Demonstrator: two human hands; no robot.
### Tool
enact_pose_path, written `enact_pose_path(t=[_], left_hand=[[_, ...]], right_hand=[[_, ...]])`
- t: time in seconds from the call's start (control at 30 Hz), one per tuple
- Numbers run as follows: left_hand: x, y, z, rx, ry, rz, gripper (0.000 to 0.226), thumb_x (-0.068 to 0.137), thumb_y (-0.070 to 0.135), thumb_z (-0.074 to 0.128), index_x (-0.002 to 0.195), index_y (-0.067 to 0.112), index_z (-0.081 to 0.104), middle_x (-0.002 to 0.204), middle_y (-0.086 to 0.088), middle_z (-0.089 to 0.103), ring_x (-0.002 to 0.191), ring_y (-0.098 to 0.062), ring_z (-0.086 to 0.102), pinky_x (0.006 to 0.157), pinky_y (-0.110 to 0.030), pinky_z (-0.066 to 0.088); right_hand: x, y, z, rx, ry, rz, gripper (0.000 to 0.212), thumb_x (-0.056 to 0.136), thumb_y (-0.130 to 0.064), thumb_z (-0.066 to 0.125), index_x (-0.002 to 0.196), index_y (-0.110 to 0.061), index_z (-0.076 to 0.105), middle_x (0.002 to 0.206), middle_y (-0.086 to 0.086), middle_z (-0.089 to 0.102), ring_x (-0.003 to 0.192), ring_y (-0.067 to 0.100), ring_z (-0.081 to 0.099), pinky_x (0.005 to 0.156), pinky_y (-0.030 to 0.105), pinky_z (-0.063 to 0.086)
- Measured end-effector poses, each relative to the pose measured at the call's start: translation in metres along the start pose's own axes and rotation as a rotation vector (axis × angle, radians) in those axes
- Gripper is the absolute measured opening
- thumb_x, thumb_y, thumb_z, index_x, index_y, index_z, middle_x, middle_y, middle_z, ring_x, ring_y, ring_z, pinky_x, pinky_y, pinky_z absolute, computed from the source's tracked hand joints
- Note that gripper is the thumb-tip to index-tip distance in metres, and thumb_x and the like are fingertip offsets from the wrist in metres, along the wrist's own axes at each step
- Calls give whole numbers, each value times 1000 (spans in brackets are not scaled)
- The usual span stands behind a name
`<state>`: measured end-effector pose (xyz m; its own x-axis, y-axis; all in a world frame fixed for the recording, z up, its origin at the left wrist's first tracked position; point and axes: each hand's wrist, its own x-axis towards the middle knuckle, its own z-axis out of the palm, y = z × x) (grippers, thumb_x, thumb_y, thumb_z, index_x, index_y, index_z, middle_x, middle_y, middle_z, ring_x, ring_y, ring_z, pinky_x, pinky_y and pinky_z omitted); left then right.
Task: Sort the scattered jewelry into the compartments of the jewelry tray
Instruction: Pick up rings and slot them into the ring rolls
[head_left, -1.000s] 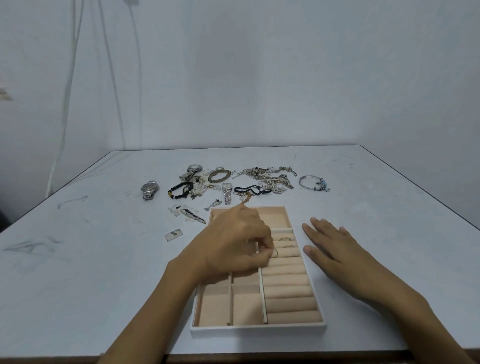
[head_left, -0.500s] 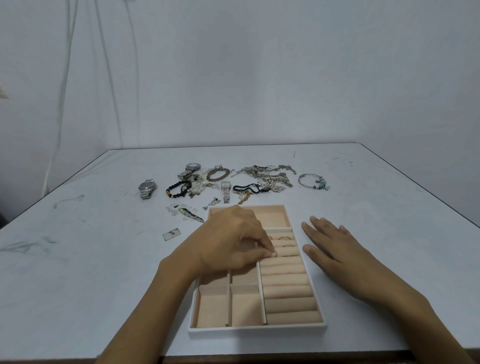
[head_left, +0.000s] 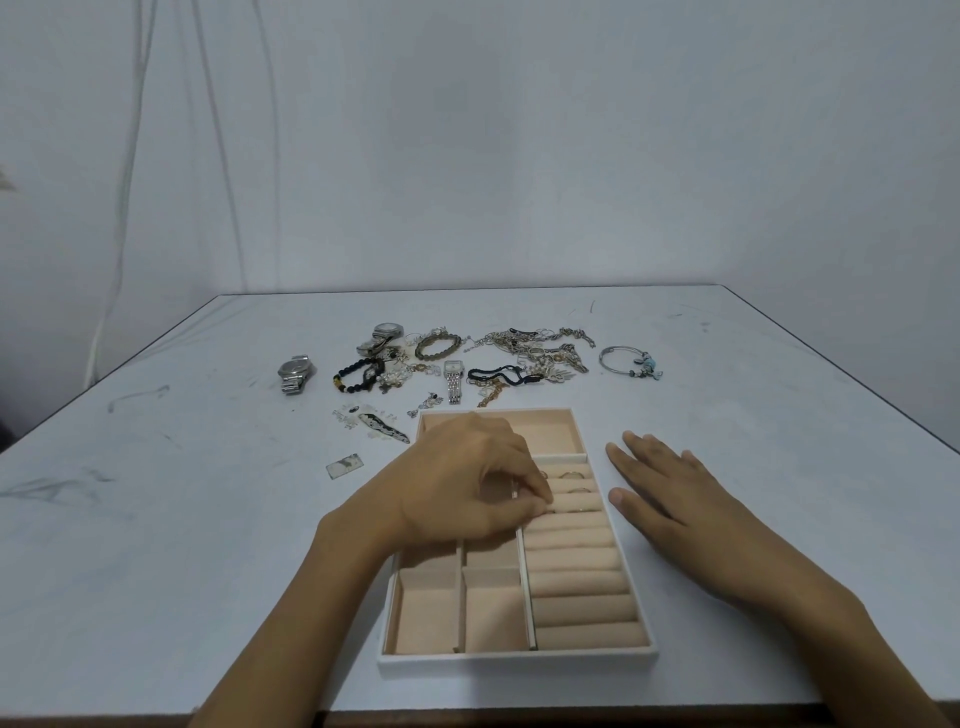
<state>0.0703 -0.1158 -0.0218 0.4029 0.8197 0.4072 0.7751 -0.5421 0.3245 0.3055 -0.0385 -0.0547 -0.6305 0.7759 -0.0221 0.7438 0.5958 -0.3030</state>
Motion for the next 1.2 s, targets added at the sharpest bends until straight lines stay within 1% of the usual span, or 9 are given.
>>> enact_pose_path(t=[0.17,0.37,0.57,0.7,0.83,0.9,0.97,1.07,1.2], left_hand=[[-4,-5,-11,-26,193,-42,19,85,28,61,91,19,76,85,9,71,83,-7,63,75,-35,52],[-14,-23,-23,55,344,-214,22,83,27,54,90,25,75,87,14,70,87,-6,59,82,-35,47],[-12,-34,-21,-16,327,-383,22,78,28,56,90,30,75,87,21,68,91,-1,57,83,-32,47],[-2,-42,-18,-76,308,-467,31,70,49,49,84,35,73,82,22,68,89,3,59,78,-23,45],[2,-64,-12,-97,307,-538,23,75,36,53,88,35,73,85,15,71,90,-2,62,76,-26,44],[2,-72,-11,-112,303,-551,21,76,35,54,87,36,72,86,13,72,90,-1,62,74,-24,42],[4,-76,-11,-126,296,-554,19,76,34,55,85,38,71,86,12,72,88,0,62,71,-21,40],[12,-84,-10,-124,277,-566,16,75,34,55,79,42,68,82,13,72,83,2,61,66,-21,38],[33,-97,-13,-70,206,-585,16,77,29,58,81,38,71,81,12,71,84,-4,63,71,-30,48]], right_hand=[[0,0,0,3,-5,5,55,101,-45,23,152,-32,6,160,-13,-7,145,1,-11,114,22,-10],[0,-1,-1,-7,-7,0,55,102,-45,23,152,-32,6,160,-12,-7,145,2,-11,114,22,-9],[0,-4,-5,-49,-36,4,56,102,-46,22,153,-30,6,160,-11,-5,146,3,-9,116,24,-6],[1,-6,-11,-79,-54,-1,57,101,-47,23,153,-29,7,161,-9,-2,147,5,-5,117,25,0],[1,-8,-22,-96,-73,0,59,99,-51,29,152,-32,13,161,-12,5,147,7,5,115,24,13],[5,-7,-31,-119,-96,-2,58,98,-51,35,151,-33,21,158,-12,15,145,8,17,111,25,23],[12,-6,-41,-129,-121,-15,51,96,-49,42,144,-33,35,148,-13,32,135,8,33,104,28,34],[32,-4,-56,-74,-114,-12,28,92,-45,50,117,-38,59,116,-15,54,106,8,52,93,34,44],[80,1,-73,15,-17,-15,7,88,-34,61,90,-36,67,82,-18,63,82,7,60,85,34,50]])
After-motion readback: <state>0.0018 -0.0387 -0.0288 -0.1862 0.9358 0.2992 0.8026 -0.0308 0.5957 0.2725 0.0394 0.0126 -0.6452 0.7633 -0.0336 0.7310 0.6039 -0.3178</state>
